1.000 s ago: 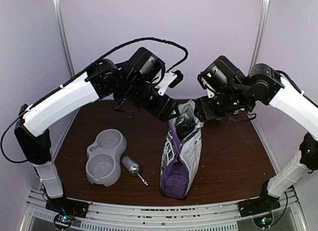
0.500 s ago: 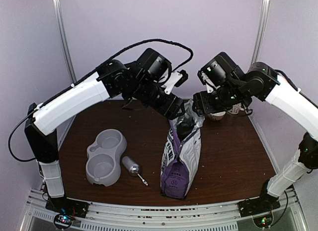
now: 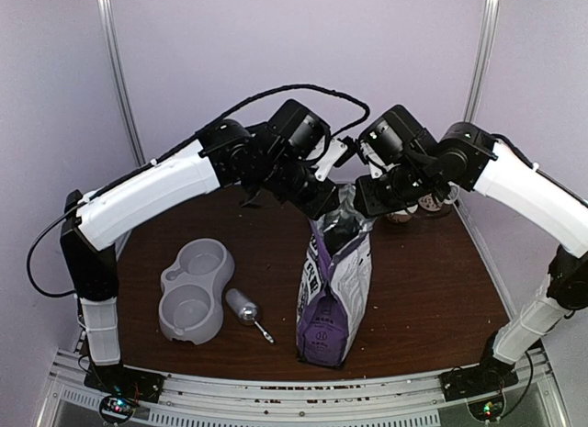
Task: Serve the pet food
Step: Adjust the pet food bag at the center of the board.
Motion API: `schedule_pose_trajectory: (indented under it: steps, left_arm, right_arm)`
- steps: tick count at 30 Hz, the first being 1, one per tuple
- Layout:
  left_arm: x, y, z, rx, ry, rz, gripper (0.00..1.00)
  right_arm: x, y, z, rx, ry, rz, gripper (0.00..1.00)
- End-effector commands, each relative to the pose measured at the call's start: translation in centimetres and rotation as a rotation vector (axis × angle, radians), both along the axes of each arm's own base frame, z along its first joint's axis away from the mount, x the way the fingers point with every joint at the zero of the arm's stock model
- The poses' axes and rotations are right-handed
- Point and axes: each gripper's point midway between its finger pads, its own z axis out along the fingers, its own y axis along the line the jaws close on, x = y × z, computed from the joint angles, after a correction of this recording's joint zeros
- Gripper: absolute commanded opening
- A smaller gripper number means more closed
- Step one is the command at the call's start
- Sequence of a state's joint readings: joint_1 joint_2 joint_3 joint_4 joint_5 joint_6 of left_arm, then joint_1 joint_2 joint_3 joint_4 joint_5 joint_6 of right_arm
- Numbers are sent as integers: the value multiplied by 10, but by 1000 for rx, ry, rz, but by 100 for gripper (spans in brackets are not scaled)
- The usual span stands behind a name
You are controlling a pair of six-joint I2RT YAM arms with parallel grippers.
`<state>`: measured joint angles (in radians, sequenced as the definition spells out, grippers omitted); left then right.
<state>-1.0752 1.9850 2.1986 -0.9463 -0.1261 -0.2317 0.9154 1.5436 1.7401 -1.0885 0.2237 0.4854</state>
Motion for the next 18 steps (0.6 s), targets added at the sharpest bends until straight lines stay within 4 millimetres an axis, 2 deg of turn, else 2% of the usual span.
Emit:
schedule_pose_trajectory:
  steps: [1, 3, 9, 15, 18]
  left_arm:
    - [26, 6, -4, 46, -105, 76, 16]
    - [31, 12, -4, 68, -129, 105, 12]
    - [49, 35, 2, 133, -217, 230, 12]
    - [52, 46, -5, 184, -245, 263, 11]
    - [52, 48, -9, 194, -241, 262, 7]
  right_arm:
    - [7, -8, -6, -22, -1, -17, 27]
    - [8, -12, -7, -29, -1, -22, 21]
    - [13, -24, -7, -49, -1, -47, 9]
    - [17, -34, -6, -61, -2, -66, 6]
    - [18, -34, -5, -58, -2, -66, 4]
